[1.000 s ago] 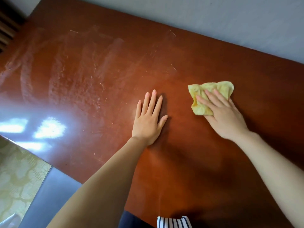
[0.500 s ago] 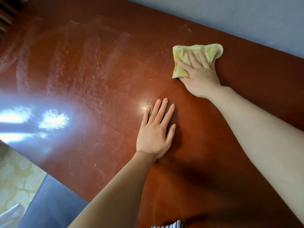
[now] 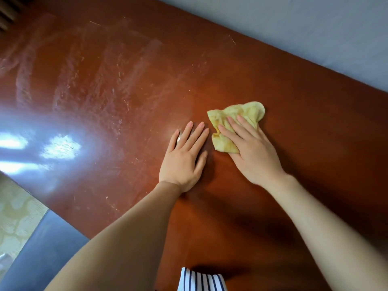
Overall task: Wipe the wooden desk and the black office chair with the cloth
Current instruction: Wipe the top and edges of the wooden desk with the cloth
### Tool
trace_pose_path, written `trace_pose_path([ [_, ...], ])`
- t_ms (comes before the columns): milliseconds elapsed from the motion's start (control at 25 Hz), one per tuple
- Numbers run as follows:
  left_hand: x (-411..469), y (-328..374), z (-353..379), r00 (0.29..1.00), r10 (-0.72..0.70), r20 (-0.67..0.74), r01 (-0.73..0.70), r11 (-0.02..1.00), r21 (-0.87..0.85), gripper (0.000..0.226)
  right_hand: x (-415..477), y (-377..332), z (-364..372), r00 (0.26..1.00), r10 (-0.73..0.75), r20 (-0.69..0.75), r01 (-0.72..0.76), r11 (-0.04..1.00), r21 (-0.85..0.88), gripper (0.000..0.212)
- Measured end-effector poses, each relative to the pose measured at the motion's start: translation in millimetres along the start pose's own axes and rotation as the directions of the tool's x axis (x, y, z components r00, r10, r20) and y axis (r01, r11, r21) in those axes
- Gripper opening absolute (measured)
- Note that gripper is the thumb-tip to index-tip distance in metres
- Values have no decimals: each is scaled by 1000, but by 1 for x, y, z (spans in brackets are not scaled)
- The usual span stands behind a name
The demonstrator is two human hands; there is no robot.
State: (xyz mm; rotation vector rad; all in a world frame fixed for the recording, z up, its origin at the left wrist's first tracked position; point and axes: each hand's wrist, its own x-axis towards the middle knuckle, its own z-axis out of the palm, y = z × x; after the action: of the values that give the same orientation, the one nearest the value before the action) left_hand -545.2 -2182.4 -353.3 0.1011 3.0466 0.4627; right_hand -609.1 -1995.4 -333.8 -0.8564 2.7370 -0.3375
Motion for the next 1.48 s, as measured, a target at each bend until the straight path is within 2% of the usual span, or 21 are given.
trace_pose_path([
  [120,-1,1,-1,1000,-7,2,7,1000,8,54,-33,13,1,998,64,7,-64,998,-23,56],
  [280,0,1,-1,1000,-10,3,9,1000,12,53,-30,47,-8,980,197,-15,-197,980,-4,56],
  [640,-1,1,1,1000,-16,-4,16,1000,-16,52,53,114,-33,889,433,-150,-427,901,72,50],
  [760,-1,1,1,1000,-14,1,14,1000,-19,53,86,118,-39,875,454,-168,-439,891,120,49],
  [1000,1,0,2,1000,-10,1,10,1000,-25,53,159,105,-48,930,328,-163,-324,945,52,50],
  [1240,-1,-1,3,1000,-10,1,10,999,-41,52,221,62,-45,978,202,-57,-203,979,-15,51],
  [1400,1,-1,1,1000,-19,0,19,999,-42,53,209,25,-33,997,-67,-37,67,998,-7,49],
  [1480,1,-1,0,1000,-20,-2,20,999,-39,53,184,12,-25,985,-166,-42,169,984,61,46],
])
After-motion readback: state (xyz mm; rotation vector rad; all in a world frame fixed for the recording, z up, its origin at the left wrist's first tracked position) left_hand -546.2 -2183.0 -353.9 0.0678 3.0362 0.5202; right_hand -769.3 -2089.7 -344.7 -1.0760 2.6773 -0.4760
